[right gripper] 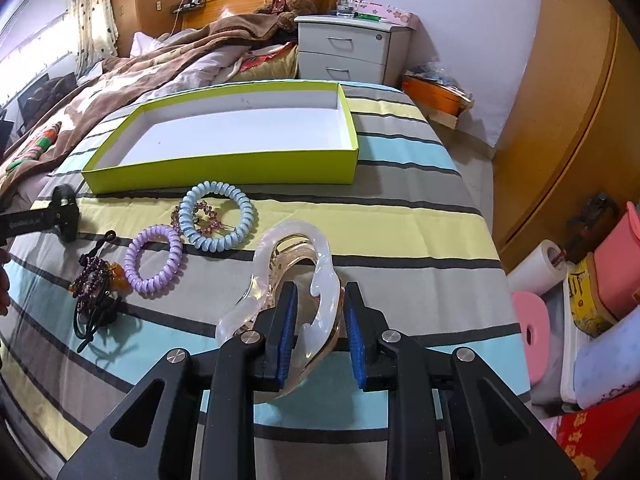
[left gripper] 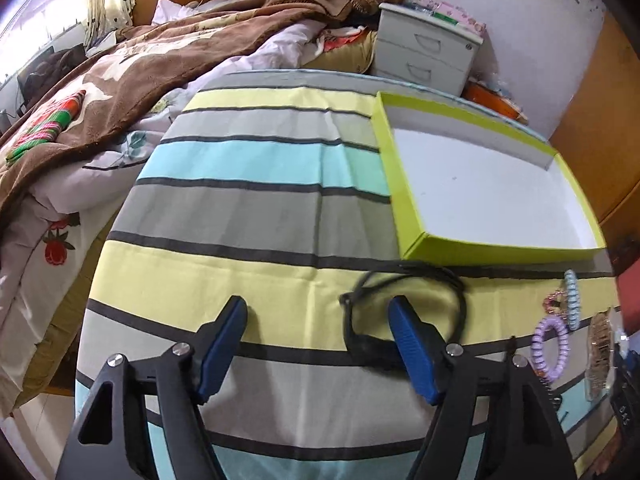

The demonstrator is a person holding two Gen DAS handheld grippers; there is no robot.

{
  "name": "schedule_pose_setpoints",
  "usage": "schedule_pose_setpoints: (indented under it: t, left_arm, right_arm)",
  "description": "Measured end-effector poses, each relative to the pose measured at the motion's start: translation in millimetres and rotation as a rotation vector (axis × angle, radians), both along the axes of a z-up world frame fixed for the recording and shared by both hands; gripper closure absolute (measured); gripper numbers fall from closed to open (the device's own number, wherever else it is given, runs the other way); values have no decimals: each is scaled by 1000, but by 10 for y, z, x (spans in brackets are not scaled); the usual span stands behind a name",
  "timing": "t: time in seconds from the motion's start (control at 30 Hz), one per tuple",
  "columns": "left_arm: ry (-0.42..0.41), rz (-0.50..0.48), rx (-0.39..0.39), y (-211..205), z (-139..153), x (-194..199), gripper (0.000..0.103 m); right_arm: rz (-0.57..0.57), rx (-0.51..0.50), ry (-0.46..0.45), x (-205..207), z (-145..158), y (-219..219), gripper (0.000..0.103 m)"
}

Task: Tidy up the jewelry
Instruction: 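Grasp the black watch band with the left gripper while the right gripper holds the clip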

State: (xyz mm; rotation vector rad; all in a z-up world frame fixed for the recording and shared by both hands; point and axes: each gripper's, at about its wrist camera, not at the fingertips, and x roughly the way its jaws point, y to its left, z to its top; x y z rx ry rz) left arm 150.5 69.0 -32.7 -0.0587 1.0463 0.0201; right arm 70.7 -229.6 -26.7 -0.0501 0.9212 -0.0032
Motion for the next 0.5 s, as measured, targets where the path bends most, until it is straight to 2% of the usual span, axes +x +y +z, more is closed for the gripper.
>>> schedule_pose_setpoints:
  t: [0.07, 0.2, 0.3, 0.37, 0.4, 0.43, 0.5]
  left_arm:
    - [0, -3, 42, -41, -12, 0, 28]
    - [-8, -15, 35, -55, 2, -19, 36]
    - [-19, -30, 26, -74, 22, -39, 52]
    - [-24, -34, 22, -91, 34, -50, 60]
    - [-28, -36, 18, -96, 38, -51, 67]
    - [-33, -39, 14, -105, 42, -51, 74]
    - [-38, -39, 16, -116, 48, -63, 81]
  right_arm:
    - [0, 1, -1, -4, -4, -1, 79]
    - [-4, 9, -8, -6, -4, -10, 79]
    - [-8, 20, -19, -22, -3, -25, 79]
    - [-8, 28, -27, -43, 1, -32, 83]
    - [-8, 34, -32, -56, 7, -37, 88]
    - [-9, 34, -37, -62, 14, -39, 89]
    - [-12, 35, -43, -80, 22, -48, 89]
